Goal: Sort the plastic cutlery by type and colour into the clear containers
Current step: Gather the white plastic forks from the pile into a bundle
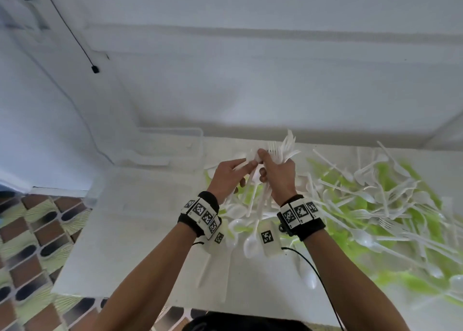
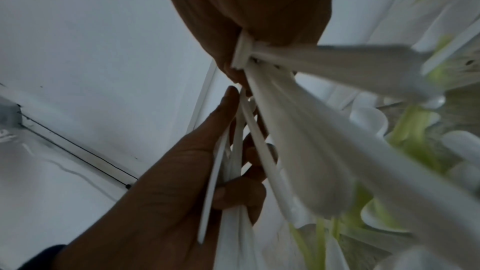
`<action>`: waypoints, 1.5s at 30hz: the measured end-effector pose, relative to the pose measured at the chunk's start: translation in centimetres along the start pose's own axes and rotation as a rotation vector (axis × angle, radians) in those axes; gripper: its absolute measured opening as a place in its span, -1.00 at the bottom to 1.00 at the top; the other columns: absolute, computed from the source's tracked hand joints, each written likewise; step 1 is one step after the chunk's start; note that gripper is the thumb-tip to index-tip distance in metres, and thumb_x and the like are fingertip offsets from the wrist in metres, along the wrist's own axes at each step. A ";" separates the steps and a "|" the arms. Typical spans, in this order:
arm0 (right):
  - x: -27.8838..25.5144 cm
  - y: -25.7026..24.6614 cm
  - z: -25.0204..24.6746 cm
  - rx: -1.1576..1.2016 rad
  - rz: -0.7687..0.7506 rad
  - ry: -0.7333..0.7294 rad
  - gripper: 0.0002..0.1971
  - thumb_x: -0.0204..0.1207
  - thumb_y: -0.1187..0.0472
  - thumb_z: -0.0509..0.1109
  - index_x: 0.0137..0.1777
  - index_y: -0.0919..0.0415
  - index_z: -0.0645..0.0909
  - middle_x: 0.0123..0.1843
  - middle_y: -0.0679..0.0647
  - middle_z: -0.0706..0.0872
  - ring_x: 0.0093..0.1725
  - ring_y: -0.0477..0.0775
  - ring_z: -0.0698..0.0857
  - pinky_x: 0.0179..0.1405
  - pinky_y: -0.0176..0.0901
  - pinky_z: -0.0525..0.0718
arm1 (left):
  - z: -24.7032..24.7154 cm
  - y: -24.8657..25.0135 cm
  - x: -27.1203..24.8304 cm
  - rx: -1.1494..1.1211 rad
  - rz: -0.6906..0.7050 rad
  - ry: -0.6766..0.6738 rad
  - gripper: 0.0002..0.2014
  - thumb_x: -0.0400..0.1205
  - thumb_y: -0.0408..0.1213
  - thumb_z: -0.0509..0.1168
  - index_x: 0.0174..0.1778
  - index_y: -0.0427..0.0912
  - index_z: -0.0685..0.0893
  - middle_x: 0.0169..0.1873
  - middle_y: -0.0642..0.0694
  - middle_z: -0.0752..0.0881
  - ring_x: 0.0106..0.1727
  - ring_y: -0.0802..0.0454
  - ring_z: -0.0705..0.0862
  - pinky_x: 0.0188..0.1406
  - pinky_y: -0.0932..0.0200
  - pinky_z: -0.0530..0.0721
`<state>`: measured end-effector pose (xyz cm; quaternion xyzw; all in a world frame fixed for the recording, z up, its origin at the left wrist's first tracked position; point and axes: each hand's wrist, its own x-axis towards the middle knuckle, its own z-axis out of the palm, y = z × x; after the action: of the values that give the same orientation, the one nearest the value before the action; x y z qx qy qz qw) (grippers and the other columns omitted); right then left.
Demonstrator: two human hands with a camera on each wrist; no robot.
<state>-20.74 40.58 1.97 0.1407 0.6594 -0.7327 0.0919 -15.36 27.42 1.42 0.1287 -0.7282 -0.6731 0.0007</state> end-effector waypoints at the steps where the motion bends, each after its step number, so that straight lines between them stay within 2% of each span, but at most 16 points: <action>1: 0.0 0.0 0.6 -0.047 -0.013 0.022 -0.43 0.36 -0.05 0.64 0.06 0.48 0.66 -0.44 0.12 0.73 -0.57 0.05 0.62 -0.54 -0.16 0.58 | -0.5 -0.1 0.2 0.007 -0.005 -0.006 -0.63 0.65 0.09 0.41 -0.06 -0.20 0.83 -0.30 -0.18 0.74 -0.40 0.02 0.56 -0.56 0.25 0.40; 4: -0.2 -0.4 2.0 -0.237 -0.122 0.086 -0.63 0.43 -0.04 0.58 -0.31 0.30 0.69 -0.55 0.11 0.72 -0.58 0.08 0.67 -0.42 0.01 0.72 | -1.9 -0.4 0.9 0.010 0.000 0.011 -0.63 0.67 0.08 0.40 0.00 -0.20 0.82 -0.23 -0.18 0.85 -0.42 0.01 0.59 -0.59 0.27 0.40; 7: -0.1 -0.8 2.8 -0.388 -0.239 0.154 -0.70 0.49 -0.01 0.51 -0.38 0.14 0.67 -0.58 0.06 0.70 -0.51 0.07 0.74 -0.21 -0.03 0.78 | -2.4 -0.1 1.5 -0.048 0.006 0.035 -0.61 0.65 0.06 0.43 0.01 -0.27 0.81 -0.29 -0.20 0.84 -0.45 0.02 0.58 -0.53 0.24 0.48; 10: 0.2 -1.2 3.5 -0.460 -0.308 0.118 -0.76 0.53 0.12 0.46 -0.35 0.17 0.65 -0.51 -0.02 0.68 -0.46 -0.06 0.71 -0.33 -0.42 0.64 | -2.2 0.4 1.8 0.019 0.045 0.007 -0.65 0.68 0.01 0.41 -0.13 -0.25 0.83 -0.24 -0.13 0.87 -0.42 0.09 0.60 -0.31 0.25 0.62; 11: 0.3 -1.4 3.6 -0.458 -0.305 0.085 -0.75 0.54 0.13 0.45 -0.35 0.20 0.66 -0.51 -0.01 0.67 -0.51 -0.10 0.68 -0.39 -0.43 0.62 | -2.2 0.6 1.8 0.034 0.048 0.009 -0.66 0.69 0.01 0.40 -0.13 -0.23 0.84 -0.24 -0.10 0.87 -0.40 0.10 0.62 -0.25 0.26 0.64; 14: 0.8 -1.4 3.2 -0.406 -0.191 -0.016 -0.67 0.54 -0.01 0.47 -0.28 0.25 0.76 -0.55 0.10 0.69 -0.60 0.01 0.64 -0.46 -0.15 0.63 | -2.8 0.4 2.2 0.073 0.025 0.026 -0.70 0.68 0.07 0.40 -0.04 -0.10 0.86 -0.26 -0.06 0.87 -0.34 0.05 0.69 -0.13 0.15 0.71; 17: 1.1 -1.1 2.5 -0.391 -0.132 -0.088 -0.58 0.48 -0.15 0.55 -0.25 0.27 0.77 -0.58 0.11 0.66 -0.62 0.03 0.60 -0.53 -0.16 0.61 | -2.7 0.1 2.6 0.188 0.010 0.024 -0.75 0.68 0.03 0.41 0.08 -0.04 0.86 -0.29 -0.02 0.87 -0.23 -0.11 0.81 -0.04 -0.13 0.81; 19: 1.4 -0.9 2.2 -0.398 -0.143 -0.077 -0.59 0.45 -0.13 0.60 -0.24 0.27 0.73 -0.57 0.09 0.67 -0.62 0.02 0.60 -0.53 -0.15 0.61 | -1.9 0.2 2.3 0.271 0.042 0.016 -0.75 0.70 -0.03 0.38 0.06 -0.13 0.83 -0.32 -0.01 0.86 -0.31 -0.16 0.81 -0.14 -0.21 0.79; 24: 2.7 -0.3 1.2 -0.224 0.017 -0.094 -0.62 0.39 -0.04 0.66 -0.18 0.30 0.70 -0.44 0.24 0.73 -0.61 0.02 0.54 -0.52 -0.12 0.54 | -0.4 1.1 1.0 0.322 0.043 -0.018 -0.67 0.75 0.03 0.28 0.00 -0.20 0.69 -0.27 -0.02 0.86 -0.46 -0.13 0.81 -0.25 -0.19 0.79; 26: 2.9 -0.1 0.8 -0.197 0.037 -0.128 -0.58 0.40 -0.05 0.66 -0.11 0.34 0.73 -0.30 0.34 0.79 -0.60 0.01 0.54 -0.55 -0.15 0.54 | -0.1 1.1 0.6 0.280 0.020 -0.012 -0.67 0.77 0.01 0.26 0.04 -0.22 0.69 -0.24 -0.03 0.87 -0.45 -0.18 0.82 -0.31 -0.19 0.75; 30: 3.0 0.1 0.4 -0.103 0.085 -0.155 -0.49 0.35 -0.07 0.71 0.04 0.35 0.69 -0.19 0.30 0.84 -0.57 -0.02 0.55 -0.59 -0.19 0.54 | 0.4 1.1 0.5 0.342 0.007 0.012 -0.69 0.81 -0.08 0.18 0.23 -0.24 0.67 -0.20 -0.04 0.88 -0.43 -0.13 0.83 -0.38 -0.21 0.76; 33: 3.2 0.1 0.0 -0.097 0.096 -0.153 -0.54 0.34 -0.07 0.72 -0.03 0.27 0.68 -0.28 0.20 0.80 -0.56 -0.02 0.57 -0.57 -0.18 0.56 | 0.4 1.4 0.6 0.432 0.011 -0.004 -0.67 0.83 -0.08 0.12 0.37 -0.13 0.64 -0.17 -0.05 0.88 -0.44 -0.12 0.82 -0.28 -0.11 0.81; 36: 3.4 -0.5 0.0 -0.090 0.066 -0.148 -0.59 0.34 -0.05 0.72 -0.10 0.26 0.69 -0.32 0.15 0.78 -0.55 -0.01 0.60 -0.56 -0.19 0.57 | 0.3 1.5 0.4 0.401 -0.027 -0.023 -0.69 0.84 -0.11 0.10 0.13 -0.17 0.72 -0.18 -0.08 0.87 -0.32 -0.11 0.85 -0.13 -0.06 0.81; 41: 3.5 -0.9 0.2 -0.089 0.036 -0.090 -0.68 0.44 0.07 0.68 -0.04 0.30 0.71 -0.40 0.03 0.81 -0.40 0.09 0.84 -0.57 -0.21 0.62 | 0.6 0.0 0.9 0.520 -0.045 0.006 -0.61 0.81 -0.02 0.11 0.39 -0.09 0.70 0.14 -0.12 0.82 0.19 -0.13 0.76 0.28 -0.16 0.67; 44: 3.1 -0.7 0.4 -0.075 0.036 -0.106 -0.69 0.46 0.10 0.67 -0.03 0.32 0.71 -0.34 0.10 0.83 -0.36 0.09 0.86 -0.56 -0.24 0.64 | 0.7 0.2 0.7 0.381 -0.055 0.010 -0.62 0.80 -0.08 0.13 0.10 -0.27 0.75 0.01 -0.21 0.82 0.09 -0.23 0.78 0.19 -0.23 0.73; 45: 3.0 -0.5 0.4 -0.076 0.036 -0.107 -0.68 0.46 0.11 0.67 -0.02 0.35 0.71 -0.32 0.12 0.84 -0.38 0.07 0.85 -0.57 -0.25 0.64 | 0.8 0.4 0.7 0.259 -0.102 0.013 -0.63 0.81 -0.09 0.13 0.10 -0.26 0.76 0.00 -0.19 0.83 0.07 -0.21 0.81 0.16 -0.19 0.77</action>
<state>-23.78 40.41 1.48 0.1097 0.6783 -0.7119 0.1453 -16.21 28.10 1.58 0.1691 -0.8015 -0.5718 -0.0456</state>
